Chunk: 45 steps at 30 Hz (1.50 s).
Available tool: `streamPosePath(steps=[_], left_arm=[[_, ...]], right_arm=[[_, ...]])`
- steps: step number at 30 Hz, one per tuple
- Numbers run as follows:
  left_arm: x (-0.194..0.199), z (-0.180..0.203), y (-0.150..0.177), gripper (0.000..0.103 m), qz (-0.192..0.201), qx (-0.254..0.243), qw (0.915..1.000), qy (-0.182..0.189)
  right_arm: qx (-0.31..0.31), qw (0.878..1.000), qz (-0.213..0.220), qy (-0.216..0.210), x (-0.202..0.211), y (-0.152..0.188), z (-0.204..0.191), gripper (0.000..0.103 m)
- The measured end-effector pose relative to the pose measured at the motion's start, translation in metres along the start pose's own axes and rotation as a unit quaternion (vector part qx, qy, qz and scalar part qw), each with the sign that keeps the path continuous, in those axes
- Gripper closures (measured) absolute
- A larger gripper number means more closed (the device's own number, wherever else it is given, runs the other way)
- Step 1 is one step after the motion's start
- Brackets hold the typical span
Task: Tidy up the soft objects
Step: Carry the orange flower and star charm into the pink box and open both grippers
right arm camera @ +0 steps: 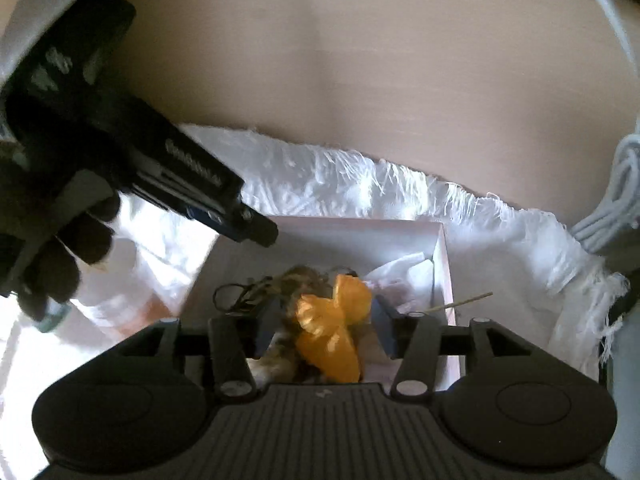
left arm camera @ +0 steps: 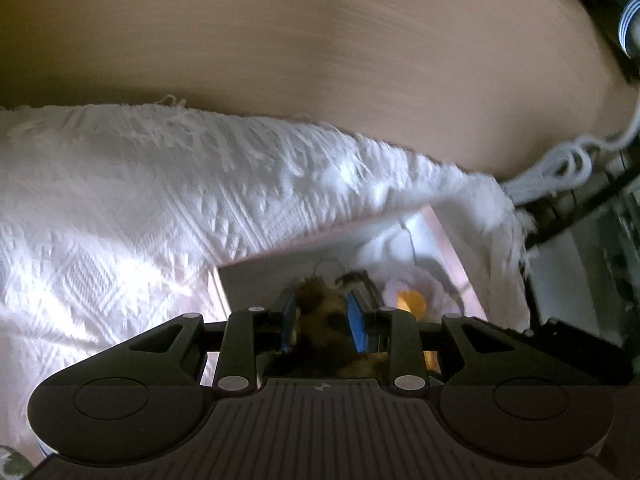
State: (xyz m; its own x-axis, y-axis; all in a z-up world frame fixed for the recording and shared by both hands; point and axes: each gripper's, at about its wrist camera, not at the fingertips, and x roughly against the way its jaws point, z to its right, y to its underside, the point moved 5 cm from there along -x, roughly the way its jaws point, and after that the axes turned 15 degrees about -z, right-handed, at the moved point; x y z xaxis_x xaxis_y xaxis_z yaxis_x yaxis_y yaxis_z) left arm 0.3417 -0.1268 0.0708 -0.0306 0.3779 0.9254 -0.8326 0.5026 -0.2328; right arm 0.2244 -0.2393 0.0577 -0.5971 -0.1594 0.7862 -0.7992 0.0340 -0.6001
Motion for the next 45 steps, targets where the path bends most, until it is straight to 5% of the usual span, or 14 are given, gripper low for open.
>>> streamPosePath(steps=[4, 7, 18, 23, 25, 31, 37, 41, 45], left_arm=[[-0.011, 0.024, 0.014, 0.071, -0.035, -0.042, 0.9985, 0.004], [-0.026, 0.032, 0.024, 0.071, -0.055, -0.054, 0.9968, -0.020], [-0.050, 0.030, 0.025, 0.067, -0.059, -0.063, 0.9942, -0.063], [-0.054, 0.029, 0.024, 0.067, -0.050, -0.072, 0.9944, -0.059], [-0.052, 0.026, 0.023, 0.067, -0.050, -0.071, 0.9948, -0.054], [-0.046, 0.023, 0.027, 0.066, -0.041, -0.080, 0.9943, -0.057], [-0.047, 0.026, 0.030, 0.065, -0.022, -0.056, 0.9959, -0.067], [-0.045, 0.028, 0.036, 0.064, 0.001, -0.021, 0.9972, -0.072], [-0.030, 0.032, 0.047, 0.066, 0.059, -0.002, 0.9954, -0.075]], right_arm=[[-0.001, 0.999, -0.022, -0.034, -0.006, 0.009, -0.005, 0.055], [0.005, 0.997, -0.070, -0.021, -0.036, 0.012, -0.012, 0.073], [-0.029, 0.997, -0.068, 0.000, -0.044, 0.016, -0.013, 0.069], [-0.022, 0.997, -0.033, 0.065, -0.014, 0.020, -0.009, 0.069], [-0.025, 0.994, -0.049, 0.098, -0.022, 0.018, -0.004, 0.070], [-0.072, 0.989, -0.110, 0.066, -0.059, 0.019, 0.006, 0.069], [-0.076, 0.992, -0.082, 0.054, -0.043, 0.021, 0.007, 0.064], [-0.055, 0.995, -0.027, 0.078, -0.014, 0.026, 0.007, 0.041], [-0.016, 0.994, 0.028, 0.108, 0.010, 0.027, 0.005, 0.036]])
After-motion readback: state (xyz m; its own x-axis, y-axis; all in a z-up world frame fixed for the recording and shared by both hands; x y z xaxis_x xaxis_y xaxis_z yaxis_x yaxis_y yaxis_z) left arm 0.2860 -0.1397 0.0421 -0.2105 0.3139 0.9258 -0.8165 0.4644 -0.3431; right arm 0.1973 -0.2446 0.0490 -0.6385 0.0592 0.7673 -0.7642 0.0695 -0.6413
